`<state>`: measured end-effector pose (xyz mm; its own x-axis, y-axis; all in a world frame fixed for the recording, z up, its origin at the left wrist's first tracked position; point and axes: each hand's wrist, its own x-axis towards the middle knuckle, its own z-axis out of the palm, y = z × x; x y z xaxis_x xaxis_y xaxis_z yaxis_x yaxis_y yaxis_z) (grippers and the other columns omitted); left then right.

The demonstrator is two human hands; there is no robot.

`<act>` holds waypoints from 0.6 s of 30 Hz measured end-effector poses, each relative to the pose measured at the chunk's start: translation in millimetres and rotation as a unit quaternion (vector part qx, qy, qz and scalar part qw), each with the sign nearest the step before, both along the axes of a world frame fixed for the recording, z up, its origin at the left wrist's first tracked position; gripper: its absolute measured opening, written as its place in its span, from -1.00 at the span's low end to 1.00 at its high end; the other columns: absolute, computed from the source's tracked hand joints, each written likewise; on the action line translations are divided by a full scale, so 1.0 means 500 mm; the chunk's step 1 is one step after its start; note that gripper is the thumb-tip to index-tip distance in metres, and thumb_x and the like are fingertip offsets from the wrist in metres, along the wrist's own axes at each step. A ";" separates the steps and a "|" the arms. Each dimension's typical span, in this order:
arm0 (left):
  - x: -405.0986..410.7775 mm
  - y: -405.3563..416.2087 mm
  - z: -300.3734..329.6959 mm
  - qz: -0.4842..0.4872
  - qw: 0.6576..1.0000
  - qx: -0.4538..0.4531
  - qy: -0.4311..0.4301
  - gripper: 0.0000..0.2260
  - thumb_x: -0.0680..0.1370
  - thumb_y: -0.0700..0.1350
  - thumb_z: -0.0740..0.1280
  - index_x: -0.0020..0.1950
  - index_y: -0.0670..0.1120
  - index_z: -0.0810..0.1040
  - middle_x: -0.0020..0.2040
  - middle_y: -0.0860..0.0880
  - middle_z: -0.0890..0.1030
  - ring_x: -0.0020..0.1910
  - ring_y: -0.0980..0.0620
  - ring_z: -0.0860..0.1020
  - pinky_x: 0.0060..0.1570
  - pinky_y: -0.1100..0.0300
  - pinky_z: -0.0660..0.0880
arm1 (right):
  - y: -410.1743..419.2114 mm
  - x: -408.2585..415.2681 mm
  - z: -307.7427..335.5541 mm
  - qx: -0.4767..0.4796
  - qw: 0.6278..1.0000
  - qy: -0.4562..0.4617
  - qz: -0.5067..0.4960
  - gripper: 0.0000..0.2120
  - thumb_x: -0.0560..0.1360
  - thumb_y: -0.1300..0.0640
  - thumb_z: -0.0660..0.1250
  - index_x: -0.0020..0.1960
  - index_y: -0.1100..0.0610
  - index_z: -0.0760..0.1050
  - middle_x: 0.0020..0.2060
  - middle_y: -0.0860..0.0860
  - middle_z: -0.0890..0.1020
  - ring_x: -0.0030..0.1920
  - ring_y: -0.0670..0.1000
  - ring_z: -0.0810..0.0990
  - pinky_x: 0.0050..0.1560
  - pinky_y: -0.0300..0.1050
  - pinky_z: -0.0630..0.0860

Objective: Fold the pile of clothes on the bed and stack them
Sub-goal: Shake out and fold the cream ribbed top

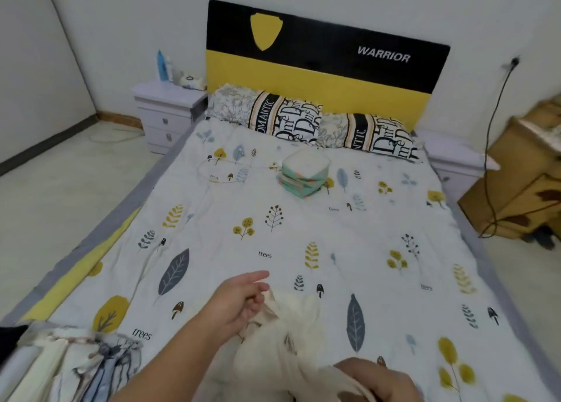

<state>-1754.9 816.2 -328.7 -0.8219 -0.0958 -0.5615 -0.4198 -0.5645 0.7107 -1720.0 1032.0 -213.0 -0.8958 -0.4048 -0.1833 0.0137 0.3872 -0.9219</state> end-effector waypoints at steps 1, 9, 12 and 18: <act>0.017 0.011 0.010 -0.071 0.994 -0.087 -0.003 -0.69 0.52 -0.43 0.14 0.15 -0.20 0.52 -0.19 -0.08 0.59 -0.44 0.12 0.50 -0.49 0.35 0.41 | 0.016 0.019 0.011 0.012 1.000 -0.002 -0.004 -0.43 0.42 0.47 0.31 -0.42 -0.20 0.58 -0.56 -0.13 0.54 -0.44 -0.22 0.47 -0.32 -0.47 0.37; 0.135 0.164 -0.025 -0.360 0.800 -0.478 -0.046 -0.12 0.40 0.16 0.39 0.53 0.11 -0.12 0.49 -0.13 0.09 0.50 -0.09 0.06 0.37 0.15 0.14 | 0.069 0.072 0.156 -0.075 0.995 0.065 -0.001 -0.56 0.40 0.53 0.21 -0.34 0.05 0.62 -0.58 0.02 0.47 -0.54 -0.18 0.36 -0.45 -0.39 0.29; 0.110 0.188 0.019 -0.279 0.832 -0.478 0.014 -0.46 0.55 -0.06 0.27 0.48 -0.14 0.19 0.39 -0.12 0.36 0.44 -0.16 0.23 0.33 0.15 0.24 | 0.076 0.093 0.197 -0.075 0.994 0.082 0.016 -0.58 0.39 0.53 0.20 -0.33 0.07 0.62 -0.57 -0.01 0.47 -0.52 -0.17 0.37 -0.44 -0.39 0.30; 0.083 0.167 0.162 -0.096 0.935 -0.341 -0.024 -0.71 0.63 -0.19 0.08 0.22 -0.25 0.50 0.19 -0.28 0.56 0.15 -0.16 0.54 0.13 0.02 0.48 | 0.138 0.108 0.238 -0.054 0.990 0.124 -0.037 -0.59 0.41 0.50 0.20 -0.26 0.04 0.62 -0.56 0.01 0.48 -0.52 -0.15 0.40 -0.44 -0.39 0.32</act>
<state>-1713.3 899.9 -247.9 -0.8366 -0.2974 -0.4600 -0.5070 0.1024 0.8558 -1666.1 1101.2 -94.1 -0.9358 -0.3415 0.0874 -0.1940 0.2922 -0.9365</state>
